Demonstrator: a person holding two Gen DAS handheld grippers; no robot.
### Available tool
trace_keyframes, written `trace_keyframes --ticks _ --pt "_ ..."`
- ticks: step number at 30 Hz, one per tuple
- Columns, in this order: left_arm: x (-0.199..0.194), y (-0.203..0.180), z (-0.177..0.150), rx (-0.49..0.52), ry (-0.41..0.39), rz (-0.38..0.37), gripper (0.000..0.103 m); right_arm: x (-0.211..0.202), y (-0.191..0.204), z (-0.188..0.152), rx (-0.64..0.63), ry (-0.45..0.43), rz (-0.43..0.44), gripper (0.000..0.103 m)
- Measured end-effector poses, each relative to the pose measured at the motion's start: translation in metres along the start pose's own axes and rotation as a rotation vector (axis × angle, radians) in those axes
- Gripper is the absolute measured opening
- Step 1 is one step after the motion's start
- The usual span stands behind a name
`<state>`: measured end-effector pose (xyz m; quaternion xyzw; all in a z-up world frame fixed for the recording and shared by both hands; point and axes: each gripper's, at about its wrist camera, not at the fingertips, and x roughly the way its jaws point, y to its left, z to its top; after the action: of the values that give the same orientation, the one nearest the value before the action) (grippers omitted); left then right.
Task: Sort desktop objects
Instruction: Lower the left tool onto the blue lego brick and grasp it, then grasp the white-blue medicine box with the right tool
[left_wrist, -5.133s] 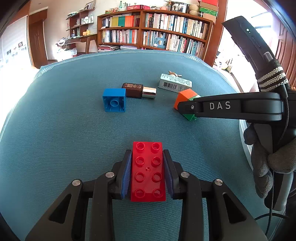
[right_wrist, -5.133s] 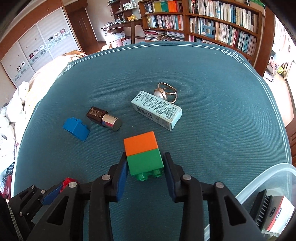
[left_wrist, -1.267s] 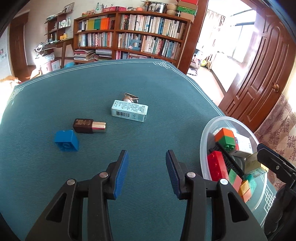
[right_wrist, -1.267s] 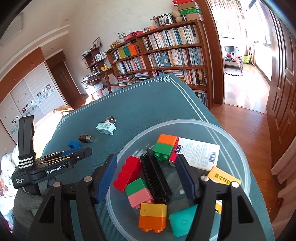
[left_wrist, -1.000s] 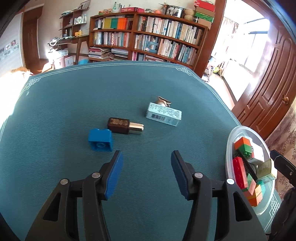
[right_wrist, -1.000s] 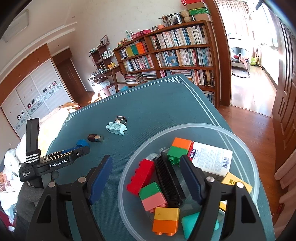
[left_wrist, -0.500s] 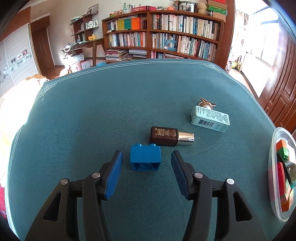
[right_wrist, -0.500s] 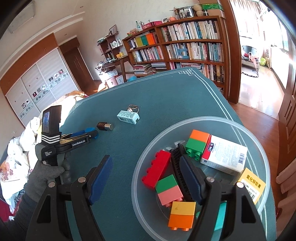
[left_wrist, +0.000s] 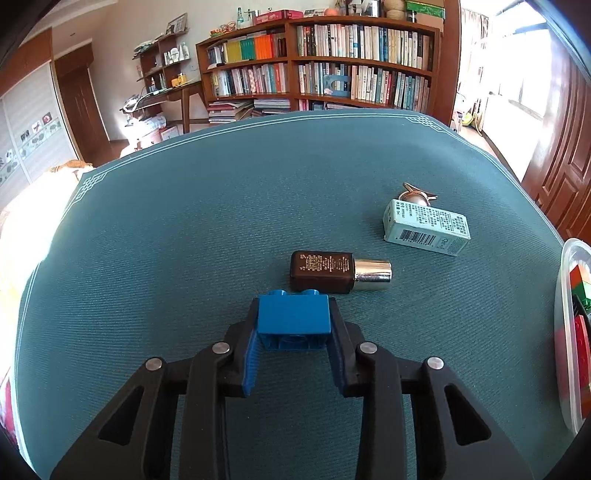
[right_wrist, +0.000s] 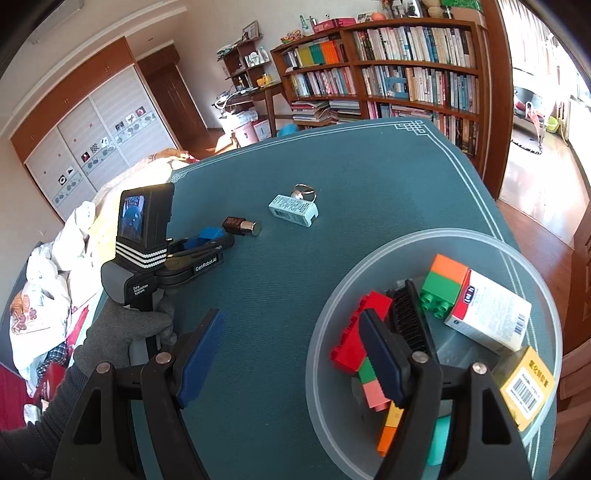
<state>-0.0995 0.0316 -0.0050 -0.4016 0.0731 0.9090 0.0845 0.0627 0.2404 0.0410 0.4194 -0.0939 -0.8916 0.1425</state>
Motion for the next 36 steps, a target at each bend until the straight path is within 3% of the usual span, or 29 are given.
trace_keyframes --ticks 9,15,22,29,36 --pt "-0.007 -0.003 -0.003 0.002 -0.001 -0.012 0.034 0.028 0.003 0.022 0.029 0.129 0.058 0.078" --pt "-0.024 -0.001 -0.007 -0.018 -0.018 -0.037 0.034 0.06 -0.003 0.056 -0.006 0.13 0.002 0.078" --pt "-0.035 -0.007 -0.01 -0.007 -0.03 -0.071 0.034 0.114 -0.03 0.093 0.108 0.182 0.049 0.078" --pt "-0.033 -0.005 -0.011 -0.012 -0.017 -0.088 0.034 0.147 -0.035 0.124 0.146 0.16 0.05 0.079" --pt "-0.029 0.003 -0.011 -0.037 -0.005 -0.086 0.034 0.176 -0.03 0.119 0.119 0.228 0.09 0.078"
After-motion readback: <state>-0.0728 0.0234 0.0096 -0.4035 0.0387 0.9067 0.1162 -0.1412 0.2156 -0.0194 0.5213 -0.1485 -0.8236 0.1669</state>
